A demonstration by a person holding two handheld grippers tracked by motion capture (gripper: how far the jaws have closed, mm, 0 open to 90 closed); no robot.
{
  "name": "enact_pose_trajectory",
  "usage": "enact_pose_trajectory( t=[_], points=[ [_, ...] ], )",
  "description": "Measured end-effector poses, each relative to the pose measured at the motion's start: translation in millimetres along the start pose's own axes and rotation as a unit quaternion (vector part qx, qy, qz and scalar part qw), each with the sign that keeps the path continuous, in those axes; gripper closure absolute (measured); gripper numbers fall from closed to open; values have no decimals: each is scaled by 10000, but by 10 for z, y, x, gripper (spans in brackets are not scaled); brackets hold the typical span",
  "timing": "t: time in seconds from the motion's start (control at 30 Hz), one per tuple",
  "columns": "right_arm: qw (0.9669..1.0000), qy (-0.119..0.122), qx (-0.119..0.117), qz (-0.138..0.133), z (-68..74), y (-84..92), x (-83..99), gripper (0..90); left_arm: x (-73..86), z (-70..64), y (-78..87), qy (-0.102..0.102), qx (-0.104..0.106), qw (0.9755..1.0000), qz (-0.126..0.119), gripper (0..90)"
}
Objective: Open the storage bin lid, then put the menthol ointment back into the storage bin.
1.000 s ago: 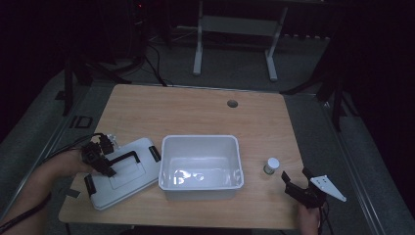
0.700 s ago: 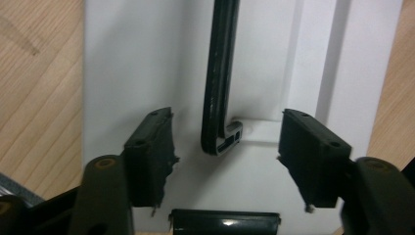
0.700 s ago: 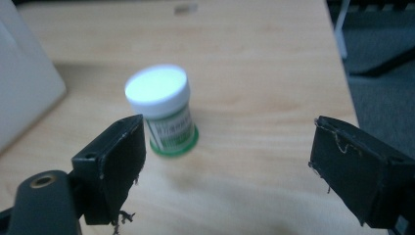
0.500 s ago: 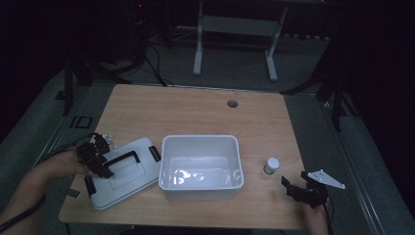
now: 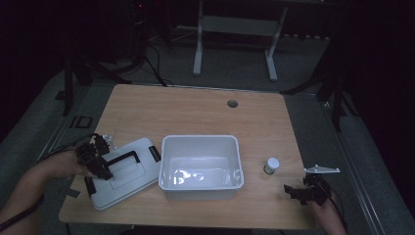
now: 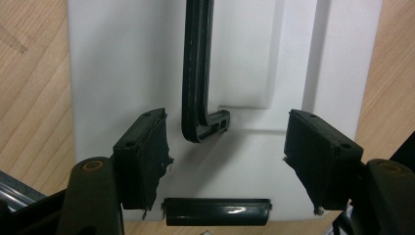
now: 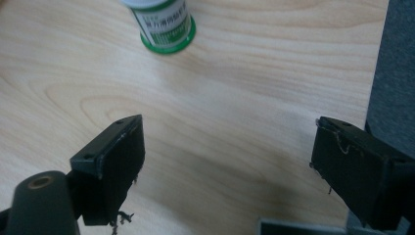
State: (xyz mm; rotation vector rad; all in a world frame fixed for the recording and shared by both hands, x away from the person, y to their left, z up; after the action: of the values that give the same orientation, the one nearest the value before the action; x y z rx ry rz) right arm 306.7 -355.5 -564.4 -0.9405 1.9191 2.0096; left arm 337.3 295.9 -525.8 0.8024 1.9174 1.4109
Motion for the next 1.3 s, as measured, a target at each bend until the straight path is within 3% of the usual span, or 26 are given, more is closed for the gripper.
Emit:
enact_pose_trajectory(
  t=[0.03, 0.1, 0.2, 0.23, 0.3, 0.37, 0.47, 0.53, 0.57, 0.6, 0.73, 0.77, 0.8, 0.83, 0.87, 1.0, 1.13, 1.3],
  points=[
    [10000, 5, 39, 62, 7, 8, -9, 122, 0, 0, -1, -3, 7, 10000, 19, 322],
    [9997, 118, -120, 197, 66, 53, -52, 112, 0, 0, -2, -1, -10, 10000, 62, 322],
    [9990, 263, -84, 343, 89, 61, -82, 112, -6, -16, 33, -54, 91, 9999, -44, 322],
    [9969, 473, 87, 623, 108, 56, -106, 112, -9, -20, 52, -51, 117, 9998, -122, 322],
    [9959, 548, 103, 719, 116, 54, -113, 112, -4, -19, 59, -34, 91, 9999, -109, 323],
    [9913, 810, 181, 1018, 144, 39, -150, 112, 11, -17, 41, -32, -8, 10000, 31, 323],
    [9888, 926, 256, 1144, 158, 32, -191, 112, 29, -17, 28, -41, -2, 9999, 124, 323],
    [9868, 1006, 273, 1239, 167, 26, -221, 112, 29, -25, 45, -21, 139, 9999, -38, 322],
    [9832, 1140, 251, 1404, 180, 12, -241, 112, 36, -27, 59, -25, 150, 9998, -87, 323],
    [9832, 1140, 251, 1404, 180, 12, -241, 112, 36, -27, 59, -25, 150, 9998, -87, 323],
    [9750, 1346, 263, 1747, 203, -25, -281, 107, 60, -29, 50, -15, 102, 9999, 23, 323],
    [9712, 1381, 174, 1932, 207, -47, -297, 107, 66, -30, 47, -20, 110, 9999, 63, 323],
    [9712, 1381, 174, 1932, 207, -47, -297, 107, 70, -29, 45, -28, 70, 9999, 106, 323],
    [9685, 1403, 136, 2051, 205, -57, -301, 107, 72, -27, 46, -35, 20, 9999, 139, 323],
    [9626, 1445, 82, 2292, 201, -74, -308, 107, 73, -29, 50, -21, 29, 9999, 144, 323],
    [9544, 1428, 50, 2620, 191, -76, -347, 107, 74, -40, 59, -31, 29, 9999, 157, 323],
    [9520, 1438, 162, 2696, 169, -59, -411, 108, 79, -55, 49, -44, 32, 9997, 220, 323],
    [9542, 1394, 151, 2644, 175, -43, -478, 108, 81, -55, 64, -36, 0, 9998, 205, 323]
  ],
)
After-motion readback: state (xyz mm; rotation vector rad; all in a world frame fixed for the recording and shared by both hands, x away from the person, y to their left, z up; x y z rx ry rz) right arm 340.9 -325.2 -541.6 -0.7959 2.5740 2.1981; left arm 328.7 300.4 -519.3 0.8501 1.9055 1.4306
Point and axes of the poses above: each handheld gripper's, and its own axes: y roughly backward along the jaws, x roughly out of its underside, z roughly to its left, the point moved 5 cm from there along -y, roughly forward along the jaws, and after that the axes turned 8 degrees about x, right-handed, at the moved point
